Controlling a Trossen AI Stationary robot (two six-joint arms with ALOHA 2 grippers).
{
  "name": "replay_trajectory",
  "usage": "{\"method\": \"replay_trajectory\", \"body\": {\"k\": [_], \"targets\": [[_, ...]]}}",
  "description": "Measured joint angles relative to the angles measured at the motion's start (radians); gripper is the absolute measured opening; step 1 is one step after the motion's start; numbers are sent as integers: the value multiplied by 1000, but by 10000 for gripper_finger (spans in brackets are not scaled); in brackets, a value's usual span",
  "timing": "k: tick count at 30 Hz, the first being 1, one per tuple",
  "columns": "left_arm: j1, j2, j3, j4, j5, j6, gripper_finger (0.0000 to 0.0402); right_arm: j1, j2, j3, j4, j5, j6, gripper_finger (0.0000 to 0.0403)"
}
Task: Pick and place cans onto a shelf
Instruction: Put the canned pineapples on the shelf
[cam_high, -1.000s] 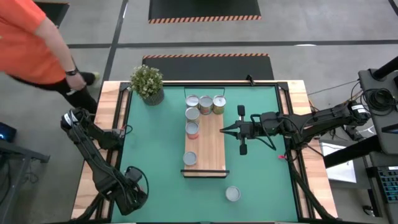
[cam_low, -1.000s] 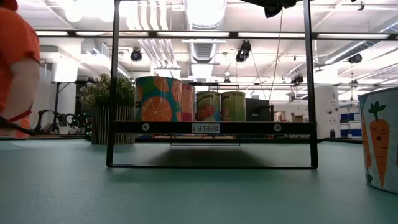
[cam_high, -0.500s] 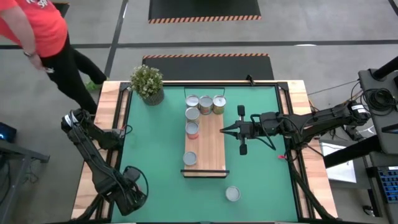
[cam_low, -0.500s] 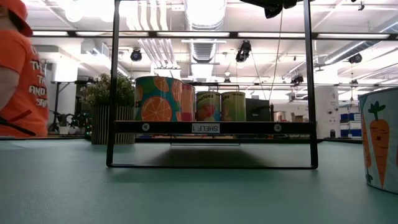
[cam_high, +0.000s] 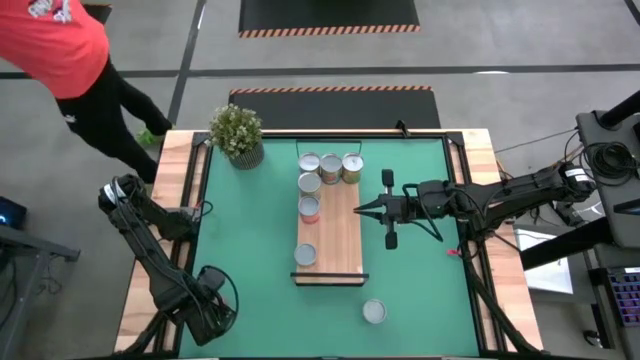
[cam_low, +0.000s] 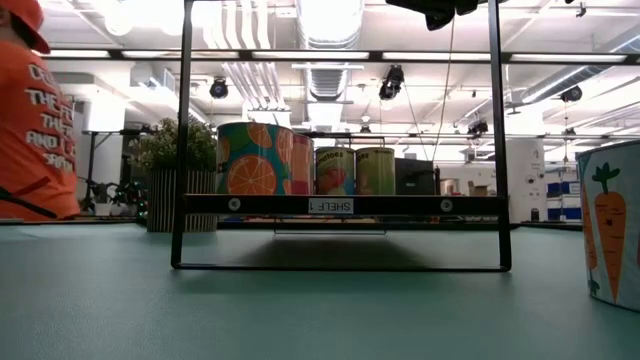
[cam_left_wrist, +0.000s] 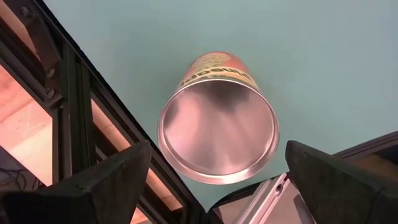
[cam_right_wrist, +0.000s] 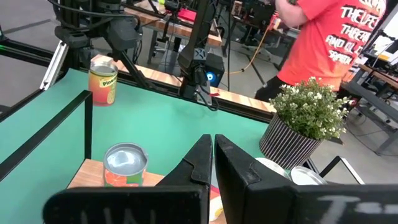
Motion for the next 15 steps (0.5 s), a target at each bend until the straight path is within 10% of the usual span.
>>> {"method": "replay_trajectory", "body": {"k": [15], "targets": [[0,3,-18,2,0,0,354,0,0,0,-1,0,0,9]]}}
